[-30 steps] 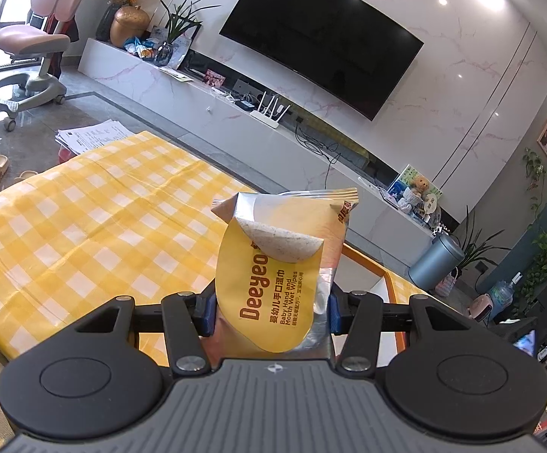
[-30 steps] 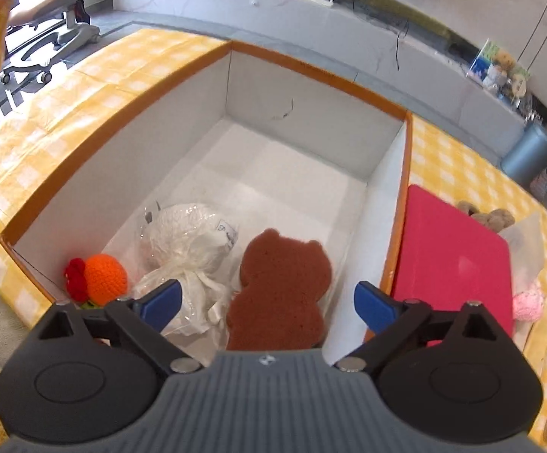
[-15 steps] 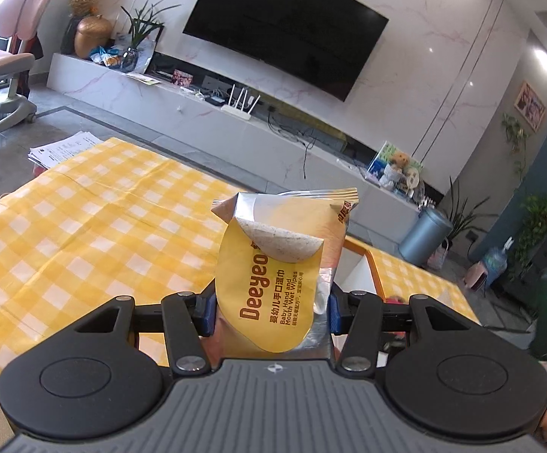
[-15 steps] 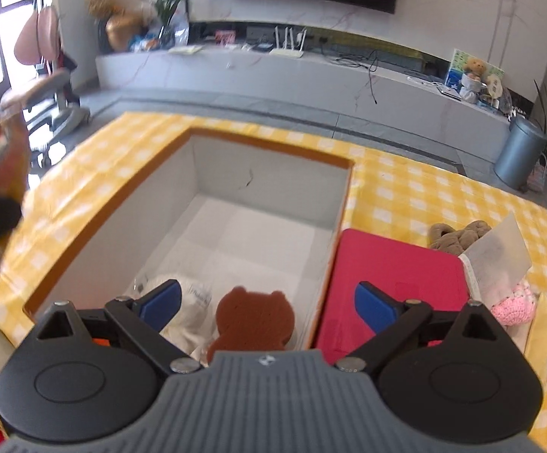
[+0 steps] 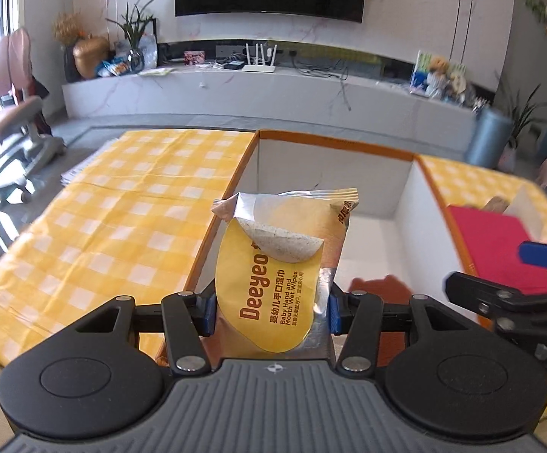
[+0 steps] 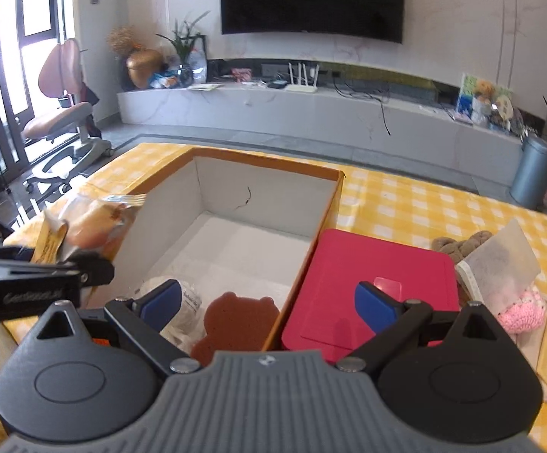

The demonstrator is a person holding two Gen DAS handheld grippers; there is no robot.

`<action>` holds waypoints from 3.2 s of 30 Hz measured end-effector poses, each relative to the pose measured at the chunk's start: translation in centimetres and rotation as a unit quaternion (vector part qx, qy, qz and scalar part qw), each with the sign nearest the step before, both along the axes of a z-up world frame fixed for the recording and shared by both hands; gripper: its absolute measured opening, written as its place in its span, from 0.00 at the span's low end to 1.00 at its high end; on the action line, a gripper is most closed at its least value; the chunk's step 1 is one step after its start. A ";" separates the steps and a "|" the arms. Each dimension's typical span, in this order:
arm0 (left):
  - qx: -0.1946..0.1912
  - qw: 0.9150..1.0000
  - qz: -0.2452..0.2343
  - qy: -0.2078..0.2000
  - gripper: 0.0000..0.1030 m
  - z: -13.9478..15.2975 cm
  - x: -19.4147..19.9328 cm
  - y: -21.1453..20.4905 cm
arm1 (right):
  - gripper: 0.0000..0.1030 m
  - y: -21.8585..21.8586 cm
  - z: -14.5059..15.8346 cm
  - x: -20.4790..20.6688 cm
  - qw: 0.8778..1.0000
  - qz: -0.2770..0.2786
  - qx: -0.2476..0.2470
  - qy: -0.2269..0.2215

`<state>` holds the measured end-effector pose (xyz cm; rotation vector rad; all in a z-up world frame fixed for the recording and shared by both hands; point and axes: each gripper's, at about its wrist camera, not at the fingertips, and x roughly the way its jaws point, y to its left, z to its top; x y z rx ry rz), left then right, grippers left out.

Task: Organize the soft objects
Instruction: 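Open the left tool over the white box to drop the Deeyeo wipes pack, then move both tools over the remaining soft items on the tablecloth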

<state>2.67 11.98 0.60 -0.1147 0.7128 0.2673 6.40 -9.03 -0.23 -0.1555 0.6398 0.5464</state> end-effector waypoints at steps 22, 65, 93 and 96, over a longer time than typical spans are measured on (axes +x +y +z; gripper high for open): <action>0.042 0.998 0.016 -0.043 0.88 1.5 -0.4 -1.9 | 0.94 -3.5 -0.1 0.6 0.998 -0.021 0.064 0.022; 0.057 0.988 -0.122 -0.077 0.87 5.7 -1.5 -16.4 | 0.97 -18.7 5.9 -0.2 0.981 -0.173 0.029 -0.077; 0.058 0.955 -0.277 0.087 0.88 -10.5 6.8 -33.5 | 0.97 -30.2 -4.4 6.9 0.943 -0.310 0.038 0.114; 0.037 0.971 -0.215 0.102 0.89 -11.7 8.2 -32.5 | 0.97 -30.0 -4.7 7.1 0.940 -0.323 0.015 0.112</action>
